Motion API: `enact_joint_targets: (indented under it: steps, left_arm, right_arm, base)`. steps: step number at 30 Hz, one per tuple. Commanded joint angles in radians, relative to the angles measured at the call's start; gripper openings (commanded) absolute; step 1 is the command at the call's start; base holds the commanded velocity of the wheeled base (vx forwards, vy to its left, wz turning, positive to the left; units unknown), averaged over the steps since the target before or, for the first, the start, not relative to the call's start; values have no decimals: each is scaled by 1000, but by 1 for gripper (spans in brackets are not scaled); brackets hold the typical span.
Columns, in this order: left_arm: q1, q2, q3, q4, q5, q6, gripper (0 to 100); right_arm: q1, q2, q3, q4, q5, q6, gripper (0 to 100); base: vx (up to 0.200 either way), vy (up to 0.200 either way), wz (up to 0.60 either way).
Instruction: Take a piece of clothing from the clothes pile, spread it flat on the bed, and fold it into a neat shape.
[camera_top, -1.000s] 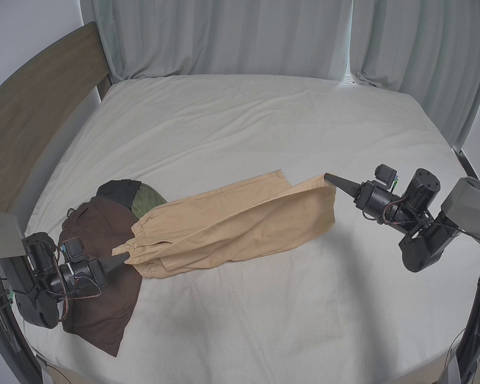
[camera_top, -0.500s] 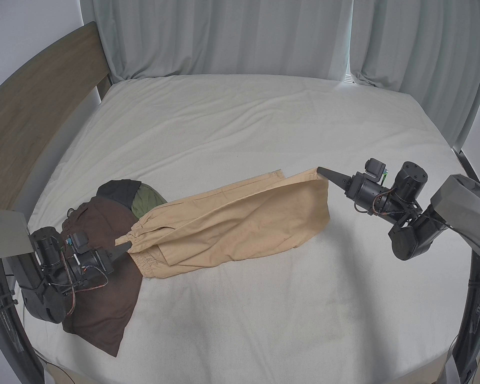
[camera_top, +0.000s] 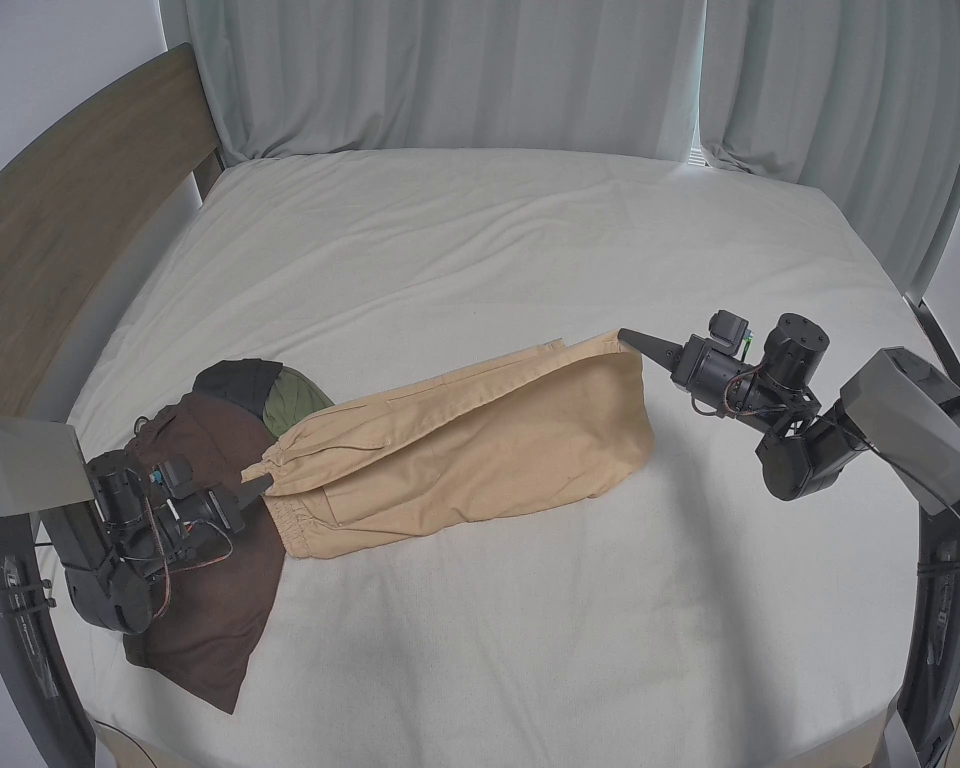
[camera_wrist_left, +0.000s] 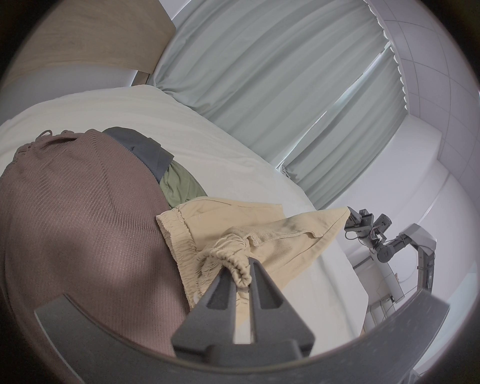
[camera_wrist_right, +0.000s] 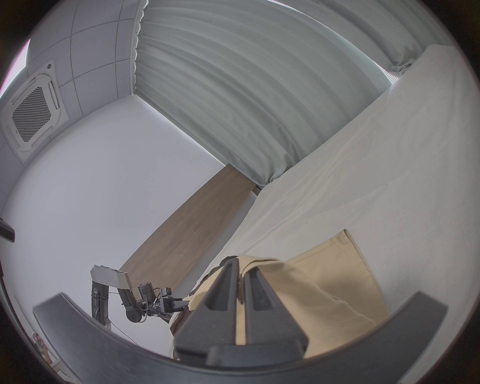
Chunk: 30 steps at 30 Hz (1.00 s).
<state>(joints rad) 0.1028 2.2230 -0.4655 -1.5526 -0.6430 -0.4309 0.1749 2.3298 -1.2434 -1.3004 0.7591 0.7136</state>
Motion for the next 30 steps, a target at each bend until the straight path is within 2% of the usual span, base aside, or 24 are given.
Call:
enact_joint_targets:
  steps: [1,10,19,20,24,25,30]
  left_arm:
    - [-2,23,-42,-1,17,-26,0]
    - [-11,41,-59,-3,20,-51,0]
    - [-5,50,-73,-3,22,-49,0]
    - [-5,52,-73,-3,23,-49,100]
    - [-3,58,-84,-3,34,-49,100]
    - [-2,61,-93,-3,36,-51,100]
    - [18,98,-145,-3,94,-54,100]
  right_arm:
    - [3,49,-56,18,0,0,0]
    - [5,100,-151,90,-4,-2,0]
    - [3,132,-191,96,-4,-3,0]
    - [3,137,-194,95,-4,-5,0]
    - [5,138,-202,99,-4,-5,0]
    - [5,140,-215,102,-4,-5,100]
    - [-2,146,-238,119,-6,-3,100]
  base:
    - [0,0,0]
    - [0,0,0]
    - [0,0,0]
    - [0,0,0]
    - [0,0,0]
    - [0,0,0]
    - [0,0,0]
